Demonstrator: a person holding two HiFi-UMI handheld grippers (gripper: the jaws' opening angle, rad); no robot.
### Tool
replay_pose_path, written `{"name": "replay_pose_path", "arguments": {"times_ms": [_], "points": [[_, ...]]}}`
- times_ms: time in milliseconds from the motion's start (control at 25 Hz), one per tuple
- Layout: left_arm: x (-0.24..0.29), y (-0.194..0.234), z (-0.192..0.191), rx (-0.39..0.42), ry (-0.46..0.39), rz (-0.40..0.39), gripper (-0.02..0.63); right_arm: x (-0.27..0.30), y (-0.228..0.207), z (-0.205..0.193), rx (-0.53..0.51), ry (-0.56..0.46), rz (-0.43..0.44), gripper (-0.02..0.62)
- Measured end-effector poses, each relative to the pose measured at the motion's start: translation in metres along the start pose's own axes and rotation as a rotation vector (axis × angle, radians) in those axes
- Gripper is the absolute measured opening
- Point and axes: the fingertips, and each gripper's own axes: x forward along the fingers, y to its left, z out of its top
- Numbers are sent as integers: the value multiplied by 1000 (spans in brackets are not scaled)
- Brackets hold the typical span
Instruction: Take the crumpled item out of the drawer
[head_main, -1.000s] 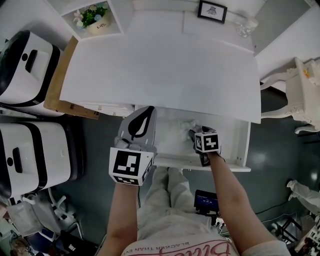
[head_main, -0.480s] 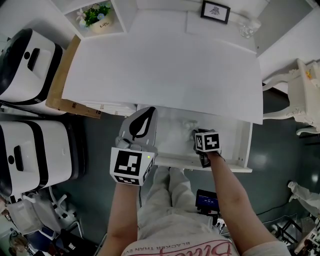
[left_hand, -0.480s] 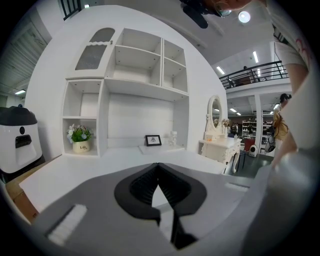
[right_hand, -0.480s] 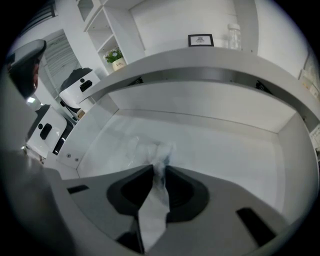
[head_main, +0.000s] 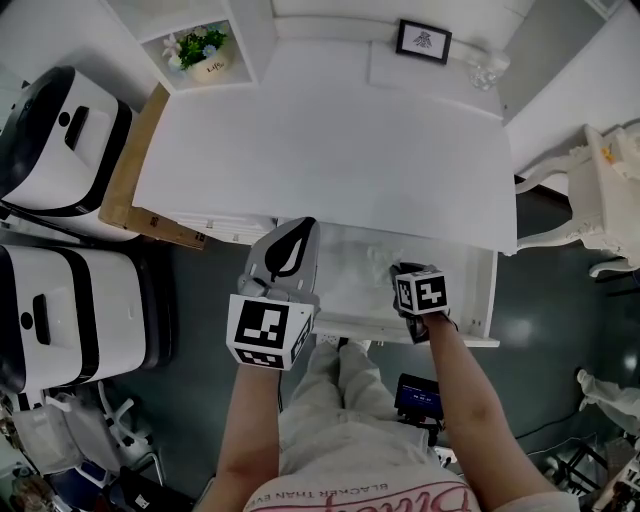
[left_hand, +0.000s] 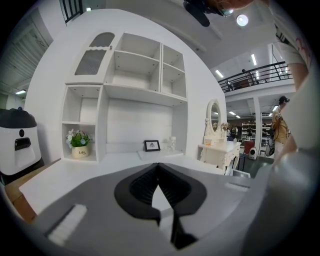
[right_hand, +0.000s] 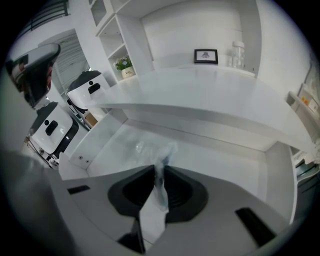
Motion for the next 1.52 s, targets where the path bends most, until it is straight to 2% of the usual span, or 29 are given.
{"name": "replay_pose_path", "arguments": {"times_ms": [320,720,1120,1520], "points": [[-3,-6,22,27,-34,-7,6,-39,10,16,-61,0,32,67],[-8,-15,59,62,-107,-15,6,-98,25,47,-91,-111,20,64],[-21,-26,94,113,-172,-16,6,-163,33,79,-49,-274,15,63],[-37,-34,127,142,-247,-1,6,-241,49,125,-128,-471,5,63]]}}
